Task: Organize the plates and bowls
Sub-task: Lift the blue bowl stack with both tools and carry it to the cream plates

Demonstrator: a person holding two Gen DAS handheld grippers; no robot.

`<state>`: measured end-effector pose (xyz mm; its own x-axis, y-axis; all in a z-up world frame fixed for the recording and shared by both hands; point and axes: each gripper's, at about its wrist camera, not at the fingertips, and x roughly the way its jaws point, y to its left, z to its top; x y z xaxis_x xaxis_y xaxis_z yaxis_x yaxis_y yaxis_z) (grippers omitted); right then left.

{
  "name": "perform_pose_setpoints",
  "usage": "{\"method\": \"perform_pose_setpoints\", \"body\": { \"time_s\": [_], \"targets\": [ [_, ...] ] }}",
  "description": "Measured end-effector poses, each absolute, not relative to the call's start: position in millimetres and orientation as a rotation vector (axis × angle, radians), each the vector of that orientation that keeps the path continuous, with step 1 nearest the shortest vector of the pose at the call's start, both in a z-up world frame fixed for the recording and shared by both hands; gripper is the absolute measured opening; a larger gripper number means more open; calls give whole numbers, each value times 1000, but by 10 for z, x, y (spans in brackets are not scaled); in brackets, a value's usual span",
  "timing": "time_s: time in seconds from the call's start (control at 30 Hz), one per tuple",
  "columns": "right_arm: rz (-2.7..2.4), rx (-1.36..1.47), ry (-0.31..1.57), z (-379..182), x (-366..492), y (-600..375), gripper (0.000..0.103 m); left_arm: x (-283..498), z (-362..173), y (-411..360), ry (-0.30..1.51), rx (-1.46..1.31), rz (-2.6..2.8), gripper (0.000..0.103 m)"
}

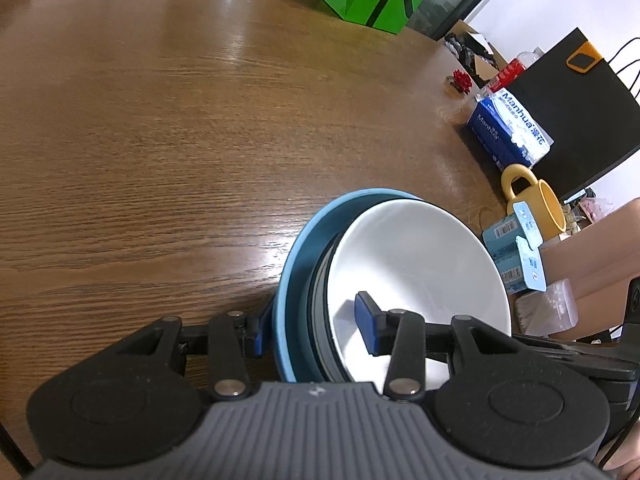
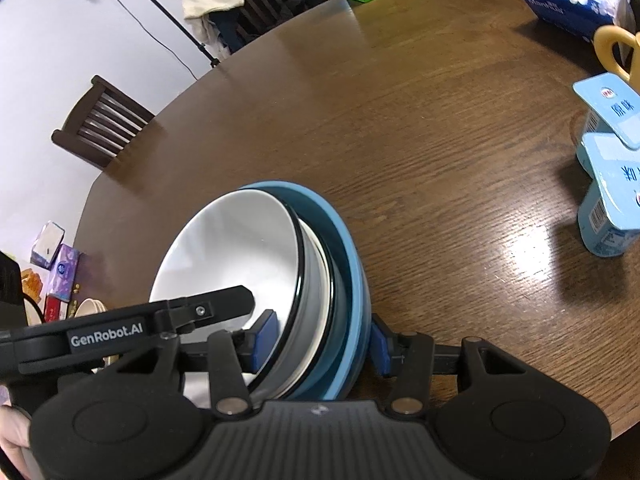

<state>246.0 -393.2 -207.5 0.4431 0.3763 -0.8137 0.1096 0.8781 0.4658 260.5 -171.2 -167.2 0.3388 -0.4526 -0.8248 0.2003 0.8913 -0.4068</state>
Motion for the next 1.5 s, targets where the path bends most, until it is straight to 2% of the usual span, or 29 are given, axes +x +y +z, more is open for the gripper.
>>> {"method": "perform_pose_setpoints", "body": {
  "time_s": [1.5],
  "targets": [
    [318, 407, 1028, -1609, 2496, -3159, 44, 2257, -1217, -890, 1018, -302, -289, 42]
  ]
}}
